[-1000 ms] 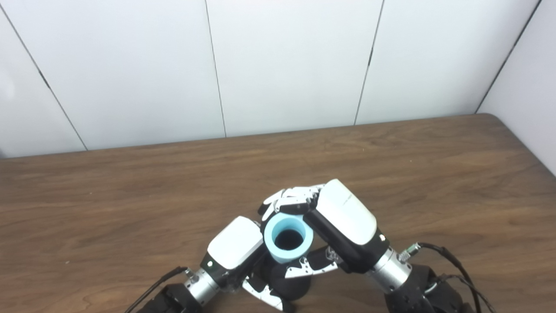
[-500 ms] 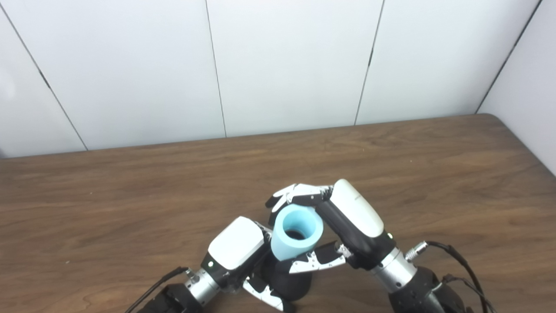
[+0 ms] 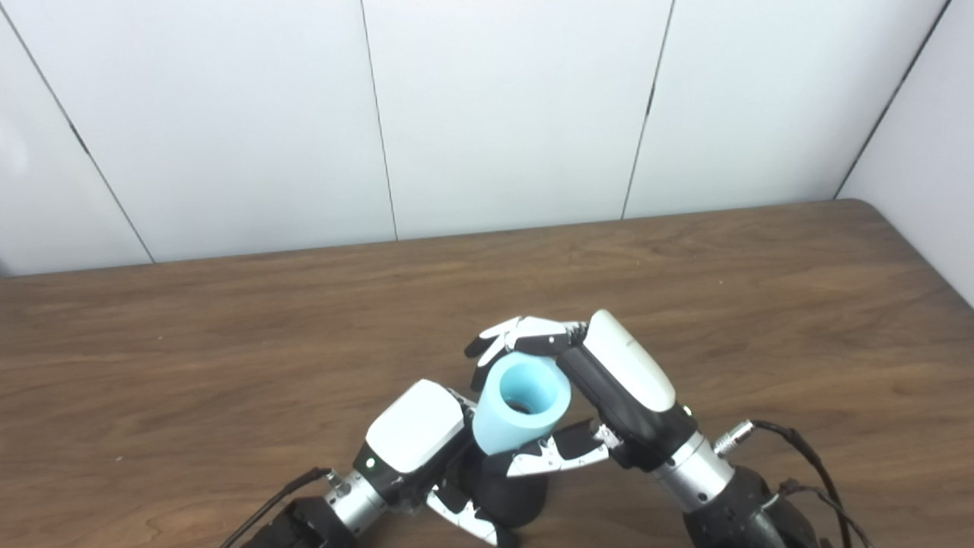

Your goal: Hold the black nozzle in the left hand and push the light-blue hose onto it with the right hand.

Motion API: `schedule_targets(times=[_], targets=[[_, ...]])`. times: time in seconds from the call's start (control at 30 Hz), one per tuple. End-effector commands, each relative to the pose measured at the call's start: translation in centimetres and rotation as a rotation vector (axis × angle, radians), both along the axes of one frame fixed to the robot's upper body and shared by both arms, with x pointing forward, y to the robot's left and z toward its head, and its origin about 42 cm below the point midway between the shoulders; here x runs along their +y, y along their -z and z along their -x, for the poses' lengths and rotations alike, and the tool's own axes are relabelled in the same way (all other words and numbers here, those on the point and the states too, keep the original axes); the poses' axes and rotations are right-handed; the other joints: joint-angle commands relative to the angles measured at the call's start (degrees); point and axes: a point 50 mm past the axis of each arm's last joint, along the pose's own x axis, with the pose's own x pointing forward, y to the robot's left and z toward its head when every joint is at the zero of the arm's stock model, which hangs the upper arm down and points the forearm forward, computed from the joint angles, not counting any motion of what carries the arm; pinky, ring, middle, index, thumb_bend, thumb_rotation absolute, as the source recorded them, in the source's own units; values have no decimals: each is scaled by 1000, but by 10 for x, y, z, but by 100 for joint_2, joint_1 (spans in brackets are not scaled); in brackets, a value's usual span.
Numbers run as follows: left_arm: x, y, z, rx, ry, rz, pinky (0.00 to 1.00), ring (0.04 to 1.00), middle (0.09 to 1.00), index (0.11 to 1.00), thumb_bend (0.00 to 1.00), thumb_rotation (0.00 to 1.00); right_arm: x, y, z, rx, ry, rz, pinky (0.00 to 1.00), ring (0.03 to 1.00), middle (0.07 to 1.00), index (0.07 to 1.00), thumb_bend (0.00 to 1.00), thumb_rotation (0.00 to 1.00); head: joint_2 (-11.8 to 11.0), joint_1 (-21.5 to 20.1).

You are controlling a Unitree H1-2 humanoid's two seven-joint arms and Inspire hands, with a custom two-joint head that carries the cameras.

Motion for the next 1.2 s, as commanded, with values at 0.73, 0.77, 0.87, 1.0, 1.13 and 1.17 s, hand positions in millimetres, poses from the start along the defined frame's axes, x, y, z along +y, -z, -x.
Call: schedule_targets(times=[0.73,0.77,0.87,1.0,1.13,1.17], targets=[[10,62,47,188,34,-179,126,171,471,481,524,0,2,-20,3,-59,-2,91,388,575,676,486,507,132,51,-21],[10,62,47,189,34,-180,128,172,471,481,524,0,2,-21,3,-64,0,97,392,580,676,486,507,132,51,-21],[9,61,47,195,35,-181,130,174,471,482,524,0,2,-24,4,-97,2,122,406,593,670,485,507,130,51,-21],[9,61,47,190,35,-180,132,177,471,482,525,0,3,-29,5,-123,8,155,422,610,669,484,508,129,50,-28],[9,60,48,193,33,-180,130,177,471,482,524,0,3,-34,6,-131,10,170,431,612,670,484,508,129,49,-34],[9,60,47,193,34,-181,131,179,471,482,524,0,3,-35,6,-132,11,173,433,612,669,484,508,129,48,-31]])
